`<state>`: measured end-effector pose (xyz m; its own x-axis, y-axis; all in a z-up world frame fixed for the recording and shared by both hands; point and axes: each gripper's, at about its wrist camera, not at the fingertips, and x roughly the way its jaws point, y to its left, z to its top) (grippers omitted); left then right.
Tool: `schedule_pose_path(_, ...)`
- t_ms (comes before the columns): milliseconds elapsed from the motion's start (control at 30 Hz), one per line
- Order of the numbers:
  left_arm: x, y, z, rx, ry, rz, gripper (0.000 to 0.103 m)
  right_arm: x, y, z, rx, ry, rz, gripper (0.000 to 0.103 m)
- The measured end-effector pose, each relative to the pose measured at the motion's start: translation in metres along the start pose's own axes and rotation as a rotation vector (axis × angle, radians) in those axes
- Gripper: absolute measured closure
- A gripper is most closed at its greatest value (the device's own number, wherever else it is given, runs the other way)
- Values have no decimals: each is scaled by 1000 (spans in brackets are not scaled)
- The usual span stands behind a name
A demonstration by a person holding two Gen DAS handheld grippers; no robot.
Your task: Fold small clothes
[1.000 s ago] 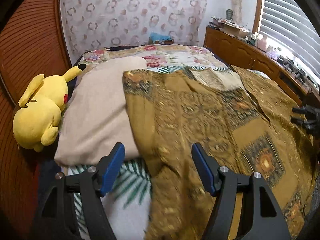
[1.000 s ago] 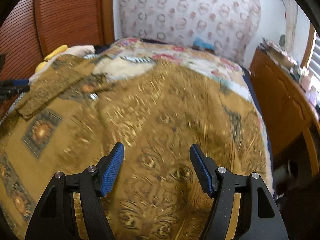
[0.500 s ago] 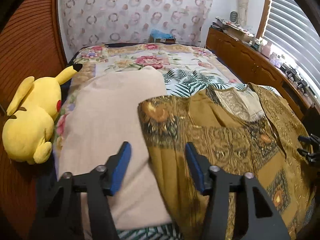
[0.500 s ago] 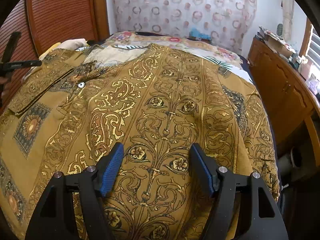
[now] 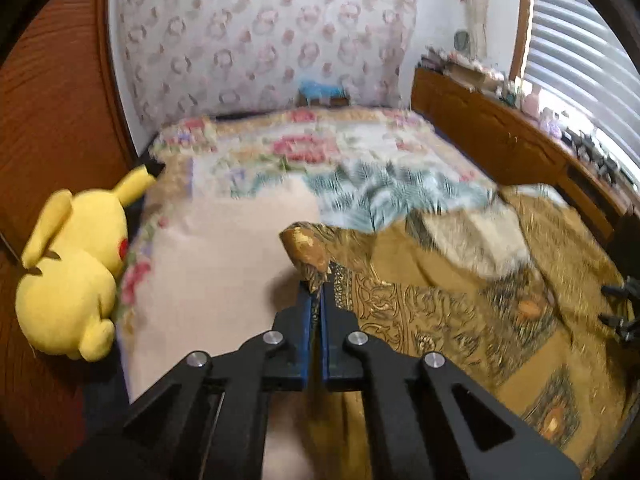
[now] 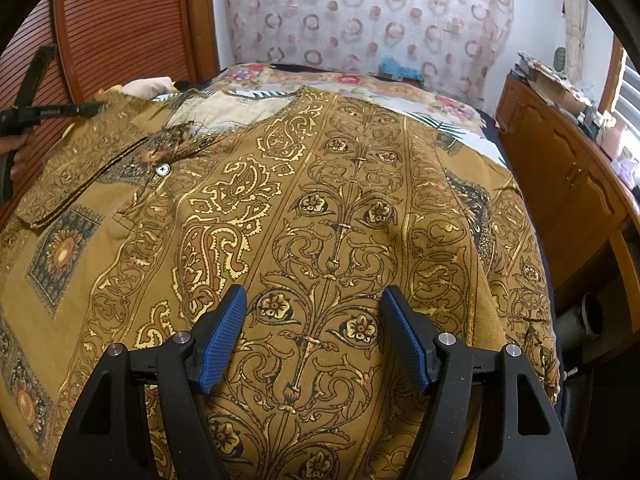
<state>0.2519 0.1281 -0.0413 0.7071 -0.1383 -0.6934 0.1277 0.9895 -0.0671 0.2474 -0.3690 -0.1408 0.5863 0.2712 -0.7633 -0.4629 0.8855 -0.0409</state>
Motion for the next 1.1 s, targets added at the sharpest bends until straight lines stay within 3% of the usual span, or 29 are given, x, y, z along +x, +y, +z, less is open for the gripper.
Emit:
schedule_pose_path(300, 8, -2, 7, 49, 57, 42, 97, 0, 0, 0, 0, 0, 0, 31)
schedule_pose_path(500, -20, -14, -10, 66, 11, 33, 77, 0, 0, 0, 0, 0, 0, 31)
schedule_pose_path(667, -47, -38, -37, 79, -14, -25, 45, 0, 0, 0, 0, 0, 1, 31)
schedule_pose_path(867, -46, -67, -69, 95, 28, -63, 43, 0, 0, 0, 0, 1, 1, 30)
schedule_pose_path(1100, -26, -90, -96, 130, 104, -54, 43, 0, 0, 0, 0, 1, 1, 30)
